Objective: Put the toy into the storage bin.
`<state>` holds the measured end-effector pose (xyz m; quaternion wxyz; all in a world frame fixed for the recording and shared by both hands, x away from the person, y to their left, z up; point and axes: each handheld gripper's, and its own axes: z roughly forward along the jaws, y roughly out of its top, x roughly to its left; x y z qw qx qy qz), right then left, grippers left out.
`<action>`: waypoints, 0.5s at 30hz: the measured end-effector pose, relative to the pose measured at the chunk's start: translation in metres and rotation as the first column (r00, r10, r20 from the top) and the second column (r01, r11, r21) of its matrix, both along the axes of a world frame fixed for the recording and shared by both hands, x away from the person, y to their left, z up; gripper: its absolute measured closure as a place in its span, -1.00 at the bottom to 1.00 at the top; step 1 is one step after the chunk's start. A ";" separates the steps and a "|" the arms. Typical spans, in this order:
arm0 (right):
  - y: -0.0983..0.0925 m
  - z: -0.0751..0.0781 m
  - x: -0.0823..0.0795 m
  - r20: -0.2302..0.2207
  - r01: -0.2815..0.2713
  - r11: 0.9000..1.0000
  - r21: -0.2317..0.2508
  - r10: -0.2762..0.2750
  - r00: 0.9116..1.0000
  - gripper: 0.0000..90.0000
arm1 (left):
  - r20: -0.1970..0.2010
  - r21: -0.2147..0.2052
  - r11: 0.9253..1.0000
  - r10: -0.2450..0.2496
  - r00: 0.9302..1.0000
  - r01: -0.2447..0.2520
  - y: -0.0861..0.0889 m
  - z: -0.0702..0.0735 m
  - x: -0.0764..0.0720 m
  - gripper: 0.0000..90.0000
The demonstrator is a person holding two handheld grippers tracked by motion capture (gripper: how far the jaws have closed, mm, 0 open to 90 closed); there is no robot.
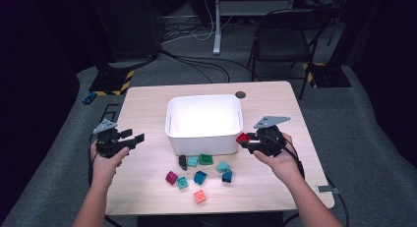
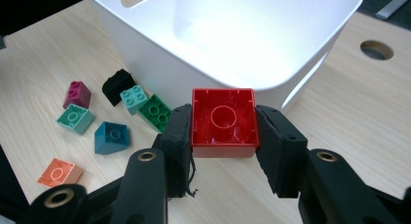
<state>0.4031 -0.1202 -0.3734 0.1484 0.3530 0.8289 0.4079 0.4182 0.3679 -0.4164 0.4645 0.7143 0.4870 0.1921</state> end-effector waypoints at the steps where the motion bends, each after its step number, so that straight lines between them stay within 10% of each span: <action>1: 0.000 0.000 0.000 0.000 0.000 1.000 0.000 0.000 1.000 0.31 | 0.000 0.000 1.000 0.000 1.000 0.000 0.000 0.000 0.000 -0.20; 15: 0.017 0.029 0.031 0.022 -0.013 0.999 0.046 0.012 1.000 0.31 | -0.011 0.010 1.000 0.002 1.000 -0.002 0.007 -0.002 0.003 -0.20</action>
